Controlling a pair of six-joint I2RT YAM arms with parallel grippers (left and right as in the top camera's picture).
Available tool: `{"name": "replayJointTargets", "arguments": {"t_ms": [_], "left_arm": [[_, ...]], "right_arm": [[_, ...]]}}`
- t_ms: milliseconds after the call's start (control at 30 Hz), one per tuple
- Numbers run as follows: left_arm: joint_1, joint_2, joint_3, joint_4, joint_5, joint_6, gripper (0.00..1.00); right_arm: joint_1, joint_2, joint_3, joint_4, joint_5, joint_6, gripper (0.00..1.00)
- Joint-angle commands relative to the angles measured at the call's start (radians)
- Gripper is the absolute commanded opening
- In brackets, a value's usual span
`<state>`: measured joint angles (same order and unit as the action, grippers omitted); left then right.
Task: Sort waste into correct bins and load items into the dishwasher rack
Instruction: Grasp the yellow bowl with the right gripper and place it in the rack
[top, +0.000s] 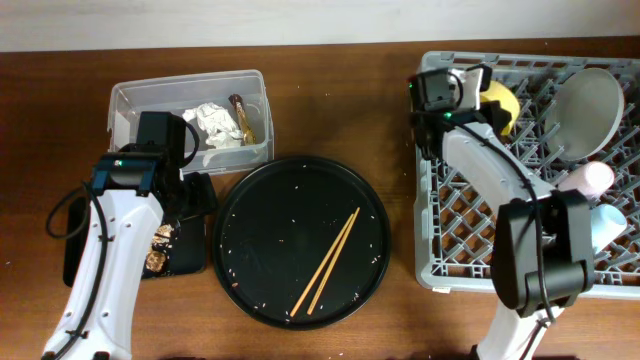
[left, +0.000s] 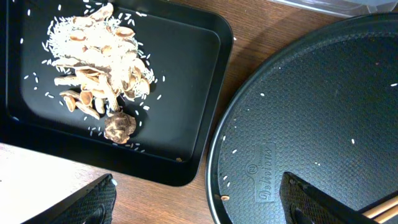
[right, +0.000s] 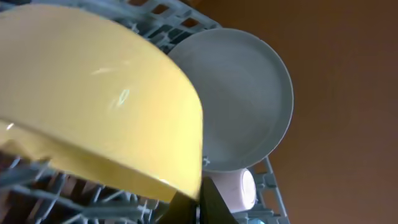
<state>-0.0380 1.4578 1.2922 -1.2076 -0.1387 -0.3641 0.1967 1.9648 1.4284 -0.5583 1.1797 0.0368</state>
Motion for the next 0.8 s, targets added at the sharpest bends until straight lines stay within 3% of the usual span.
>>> {"name": "replayJointTargets", "arguments": {"t_ms": [0, 100, 200, 233, 267, 400, 500, 600, 633, 767], "left_arm": [[0.002, -0.013, 0.003, 0.002, 0.004, -0.017, 0.84], [0.002, -0.013, 0.003, 0.002, 0.003, -0.017, 0.84], [0.002, -0.013, 0.003, 0.002, 0.003, -0.017, 0.87], [0.002, -0.013, 0.003, 0.002, 0.003, -0.017, 0.87], [0.002, -0.013, 0.003, 0.002, 0.003, -0.017, 0.87], [0.002, -0.013, 0.003, 0.002, 0.003, -0.017, 0.87], [0.002, -0.013, 0.003, 0.002, 0.003, -0.017, 0.87], [0.002, -0.013, 0.003, 0.002, 0.003, -0.017, 0.87], [0.002, -0.013, 0.003, 0.002, 0.003, -0.017, 0.94], [0.002, -0.013, 0.003, 0.002, 0.003, -0.017, 0.95]], "right_arm": [[0.016, -0.009, -0.005, -0.083, 0.008, 0.095, 0.04], [0.019, -0.073, -0.004, -0.181, -0.080, 0.167, 0.05], [0.021, -0.196, -0.003, -0.277, -0.294, 0.167, 0.24], [0.021, -0.242, -0.003, -0.306, -0.376, 0.167, 0.36], [0.021, -0.287, -0.003, -0.325, -0.460, 0.167, 0.39], [0.024, -0.459, -0.003, -0.380, -0.941, 0.167, 0.45], [0.103, -0.488, -0.004, -0.430, -1.282, 0.173, 0.48], [0.238, -0.444, -0.021, -0.468, -1.330, 0.308, 0.51], [0.298, -0.417, -0.037, -0.475, -1.330, 0.386, 0.50], [0.458, -0.307, -0.111, -0.457, -1.322, 0.601, 0.50]]}}
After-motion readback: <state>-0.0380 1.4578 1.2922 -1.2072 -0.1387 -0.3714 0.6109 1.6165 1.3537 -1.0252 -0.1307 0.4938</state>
